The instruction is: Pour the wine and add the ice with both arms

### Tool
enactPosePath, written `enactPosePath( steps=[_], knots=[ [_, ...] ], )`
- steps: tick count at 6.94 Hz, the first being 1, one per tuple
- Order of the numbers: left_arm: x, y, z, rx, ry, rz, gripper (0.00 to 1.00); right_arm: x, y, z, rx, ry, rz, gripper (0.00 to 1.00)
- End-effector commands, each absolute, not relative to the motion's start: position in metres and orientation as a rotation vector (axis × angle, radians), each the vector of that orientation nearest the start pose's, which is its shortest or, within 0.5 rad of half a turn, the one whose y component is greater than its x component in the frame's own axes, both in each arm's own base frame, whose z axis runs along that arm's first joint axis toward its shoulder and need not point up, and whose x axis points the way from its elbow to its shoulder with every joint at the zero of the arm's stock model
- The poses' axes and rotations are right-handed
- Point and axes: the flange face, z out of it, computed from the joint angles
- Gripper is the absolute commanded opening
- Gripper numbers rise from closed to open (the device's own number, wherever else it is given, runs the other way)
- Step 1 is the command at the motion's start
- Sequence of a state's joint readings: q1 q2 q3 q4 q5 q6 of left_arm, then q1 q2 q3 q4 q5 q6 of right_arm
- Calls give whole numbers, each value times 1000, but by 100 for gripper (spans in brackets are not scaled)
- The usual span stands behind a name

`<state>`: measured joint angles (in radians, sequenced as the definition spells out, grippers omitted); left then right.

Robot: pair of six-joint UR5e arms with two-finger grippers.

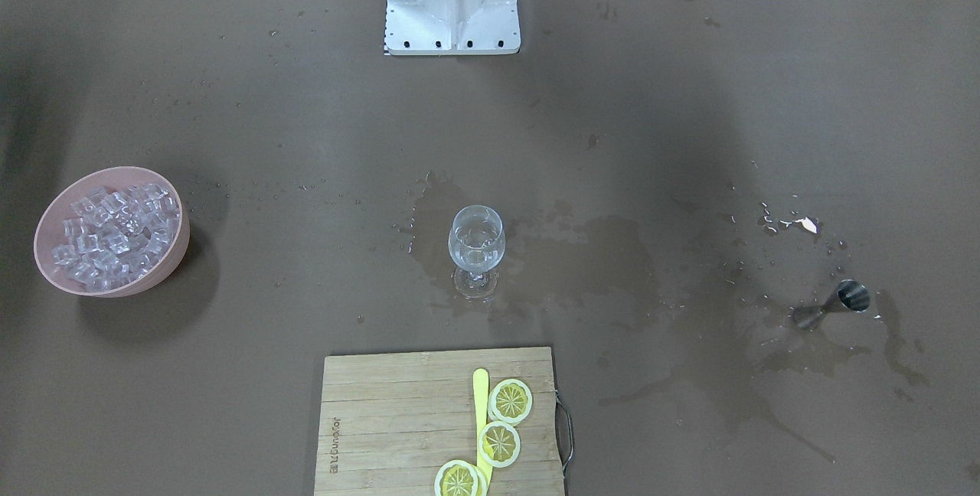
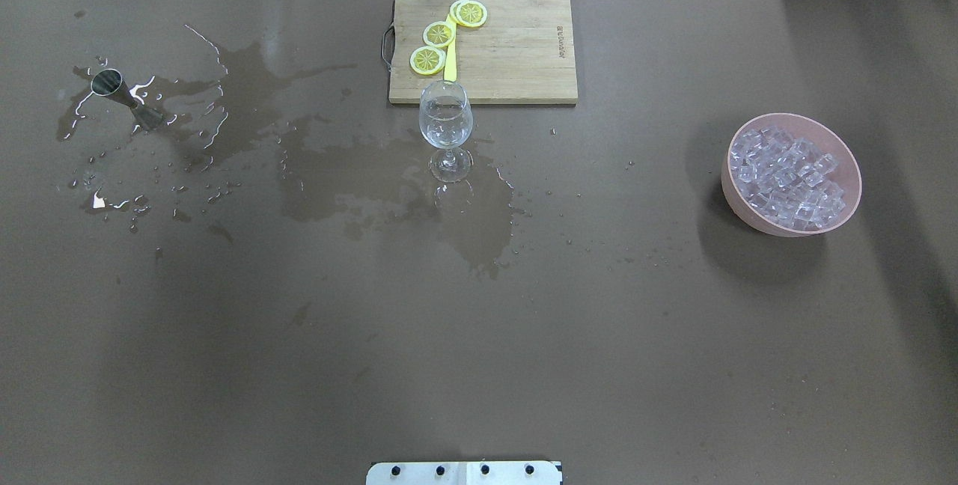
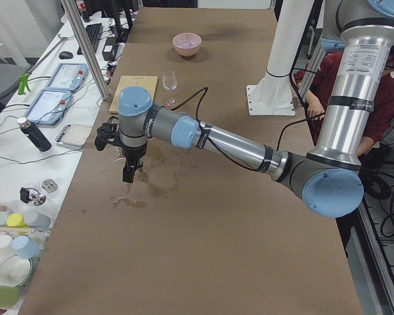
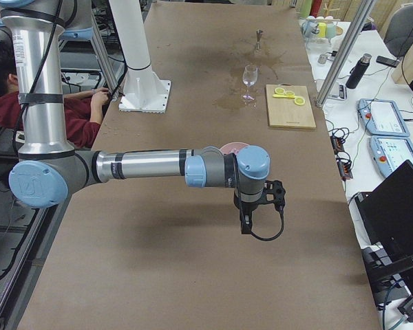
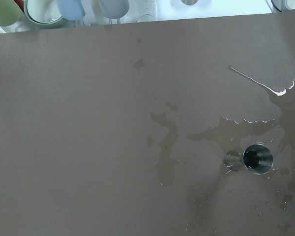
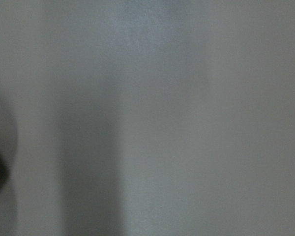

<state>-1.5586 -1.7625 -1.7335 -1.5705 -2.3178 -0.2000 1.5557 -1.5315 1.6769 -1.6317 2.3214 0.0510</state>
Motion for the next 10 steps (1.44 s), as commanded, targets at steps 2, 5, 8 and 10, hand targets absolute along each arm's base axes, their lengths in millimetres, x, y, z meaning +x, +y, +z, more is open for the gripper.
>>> enactPosePath(
  steps=[2,5,8,10],
  knots=[
    [-53,-568,470,259,778,-67,98,-42,-528,502,25,-773,37,100],
    [5,-558,469,324,868,-156,98,-148,-547,435,-5,-786,46,100],
    [42,-539,506,376,891,-98,98,-196,-522,454,-54,-735,-3,100],
    [85,-531,546,469,929,-86,98,-213,-515,477,-61,-695,-25,100]
  ],
)
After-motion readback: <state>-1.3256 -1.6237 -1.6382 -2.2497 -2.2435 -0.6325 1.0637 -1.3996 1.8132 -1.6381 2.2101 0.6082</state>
